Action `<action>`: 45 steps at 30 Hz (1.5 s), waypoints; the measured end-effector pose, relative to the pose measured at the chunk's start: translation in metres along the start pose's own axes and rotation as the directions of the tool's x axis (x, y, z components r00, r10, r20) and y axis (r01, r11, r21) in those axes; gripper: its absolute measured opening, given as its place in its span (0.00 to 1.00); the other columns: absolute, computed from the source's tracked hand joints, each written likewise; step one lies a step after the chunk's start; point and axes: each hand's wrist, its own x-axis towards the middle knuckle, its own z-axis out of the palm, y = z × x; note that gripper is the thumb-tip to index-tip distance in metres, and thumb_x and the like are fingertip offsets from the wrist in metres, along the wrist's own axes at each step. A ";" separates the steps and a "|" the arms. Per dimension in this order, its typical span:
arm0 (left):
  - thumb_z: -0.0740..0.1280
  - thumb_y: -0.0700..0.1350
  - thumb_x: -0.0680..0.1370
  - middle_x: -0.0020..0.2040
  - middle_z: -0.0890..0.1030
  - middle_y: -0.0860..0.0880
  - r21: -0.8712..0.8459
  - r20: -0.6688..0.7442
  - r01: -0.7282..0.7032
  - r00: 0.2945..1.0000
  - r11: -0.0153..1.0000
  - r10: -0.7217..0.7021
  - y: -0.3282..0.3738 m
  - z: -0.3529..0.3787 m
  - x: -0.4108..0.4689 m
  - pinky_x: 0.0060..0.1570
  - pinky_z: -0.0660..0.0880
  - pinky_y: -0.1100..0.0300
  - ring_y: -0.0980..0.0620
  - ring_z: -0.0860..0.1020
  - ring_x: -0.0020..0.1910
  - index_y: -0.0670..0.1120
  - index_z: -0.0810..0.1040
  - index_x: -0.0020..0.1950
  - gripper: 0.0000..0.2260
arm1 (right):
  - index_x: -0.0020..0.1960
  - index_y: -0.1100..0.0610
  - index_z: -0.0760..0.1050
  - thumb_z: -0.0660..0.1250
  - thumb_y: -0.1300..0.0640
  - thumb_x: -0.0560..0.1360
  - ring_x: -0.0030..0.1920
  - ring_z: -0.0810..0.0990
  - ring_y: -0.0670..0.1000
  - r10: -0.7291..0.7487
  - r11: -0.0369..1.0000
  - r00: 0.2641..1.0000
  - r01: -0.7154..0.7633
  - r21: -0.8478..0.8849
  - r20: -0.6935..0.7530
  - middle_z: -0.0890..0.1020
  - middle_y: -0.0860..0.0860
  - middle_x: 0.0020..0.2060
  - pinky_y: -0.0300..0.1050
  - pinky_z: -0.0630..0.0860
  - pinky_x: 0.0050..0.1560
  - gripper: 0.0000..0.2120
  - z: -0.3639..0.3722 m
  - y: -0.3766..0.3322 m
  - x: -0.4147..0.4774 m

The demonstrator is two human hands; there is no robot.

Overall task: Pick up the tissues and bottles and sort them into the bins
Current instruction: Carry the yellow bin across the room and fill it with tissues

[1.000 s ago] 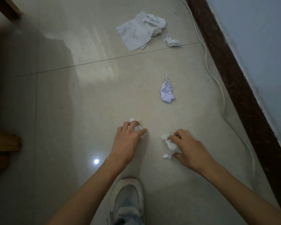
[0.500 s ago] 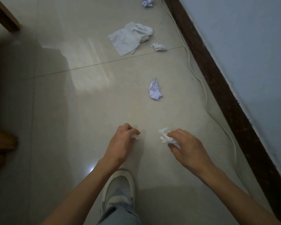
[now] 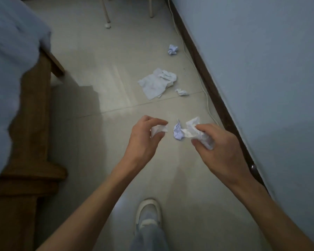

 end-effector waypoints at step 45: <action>0.76 0.39 0.74 0.51 0.83 0.58 -0.387 -0.920 0.469 -0.142 0.794 -0.365 0.547 -0.629 -0.935 0.52 0.82 0.56 0.62 0.82 0.48 0.56 0.88 0.55 0.14 | 0.41 0.52 0.76 0.69 0.58 0.70 0.34 0.81 0.51 -0.744 0.664 0.306 0.439 0.606 0.594 0.79 0.47 0.32 0.55 0.79 0.37 0.03 -0.312 -0.976 -0.458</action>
